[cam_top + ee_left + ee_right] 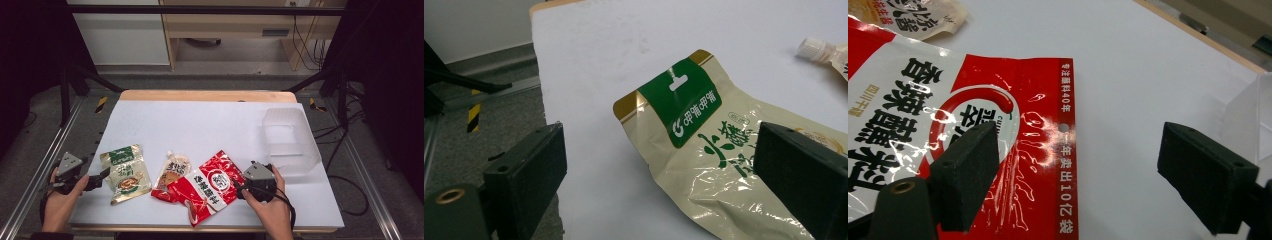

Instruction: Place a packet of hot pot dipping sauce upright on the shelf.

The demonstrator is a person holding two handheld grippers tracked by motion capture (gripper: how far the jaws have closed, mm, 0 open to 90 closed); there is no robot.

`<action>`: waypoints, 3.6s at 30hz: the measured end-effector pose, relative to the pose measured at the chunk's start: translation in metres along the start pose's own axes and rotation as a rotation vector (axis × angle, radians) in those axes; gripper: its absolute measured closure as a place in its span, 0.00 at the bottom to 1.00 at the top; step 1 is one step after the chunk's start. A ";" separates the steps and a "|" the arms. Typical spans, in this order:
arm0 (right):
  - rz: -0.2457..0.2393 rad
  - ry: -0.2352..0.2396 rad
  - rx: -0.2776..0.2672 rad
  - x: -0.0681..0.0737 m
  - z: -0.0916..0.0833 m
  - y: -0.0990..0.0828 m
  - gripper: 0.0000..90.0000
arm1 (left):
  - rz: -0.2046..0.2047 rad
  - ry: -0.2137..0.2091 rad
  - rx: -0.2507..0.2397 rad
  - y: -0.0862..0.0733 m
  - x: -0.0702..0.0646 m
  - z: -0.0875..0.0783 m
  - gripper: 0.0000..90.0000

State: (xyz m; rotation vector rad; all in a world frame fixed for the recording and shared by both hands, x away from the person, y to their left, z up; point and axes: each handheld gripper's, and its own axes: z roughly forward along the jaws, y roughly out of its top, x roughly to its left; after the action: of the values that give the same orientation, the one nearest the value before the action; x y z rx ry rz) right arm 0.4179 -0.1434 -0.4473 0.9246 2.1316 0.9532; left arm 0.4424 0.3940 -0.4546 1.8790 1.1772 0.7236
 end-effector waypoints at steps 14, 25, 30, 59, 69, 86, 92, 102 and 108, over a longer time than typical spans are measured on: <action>0.074 -0.017 0.009 -0.004 -0.001 -0.007 0.16 | -0.073 -0.017 0.043 0.000 0.015 0.020 0.09; 0.081 -0.013 0.043 -0.003 0.002 -0.007 0.15 | -0.042 -0.093 0.092 -0.002 0.012 0.033 0.20; 0.064 -0.012 0.050 -0.001 0.003 -0.007 0.15 | -0.046 -0.135 0.108 -0.001 0.010 0.035 0.30; 0.030 -0.033 0.071 0.001 0.003 -0.005 0.15 | 0.030 -0.135 0.097 0.004 -0.004 0.015 0.99; 0.020 -0.047 0.086 -0.002 0.004 -0.007 0.14 | 0.046 -0.131 0.065 0.008 -0.006 0.006 1.00; 0.029 -0.061 0.099 -0.006 0.003 -0.008 0.11 | 0.058 -0.136 -0.044 0.016 -0.016 -0.020 1.00; 0.029 -0.061 0.097 -0.006 0.003 -0.007 0.11 | 0.050 -0.143 -0.053 0.017 -0.015 -0.022 1.00; 0.033 -0.053 0.089 -0.006 0.002 -0.008 0.11 | 0.080 -0.177 -0.097 0.033 -0.025 -0.035 1.00; 0.043 -0.045 0.068 -0.005 0.002 -0.006 0.11 | 0.145 -0.200 -0.091 0.052 -0.038 -0.040 1.00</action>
State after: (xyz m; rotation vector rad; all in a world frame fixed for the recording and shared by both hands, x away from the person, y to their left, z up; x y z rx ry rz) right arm 0.4200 -0.1493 -0.4519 1.0197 2.1256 0.8778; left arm 0.4198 0.3587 -0.3921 1.9249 0.8759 0.6388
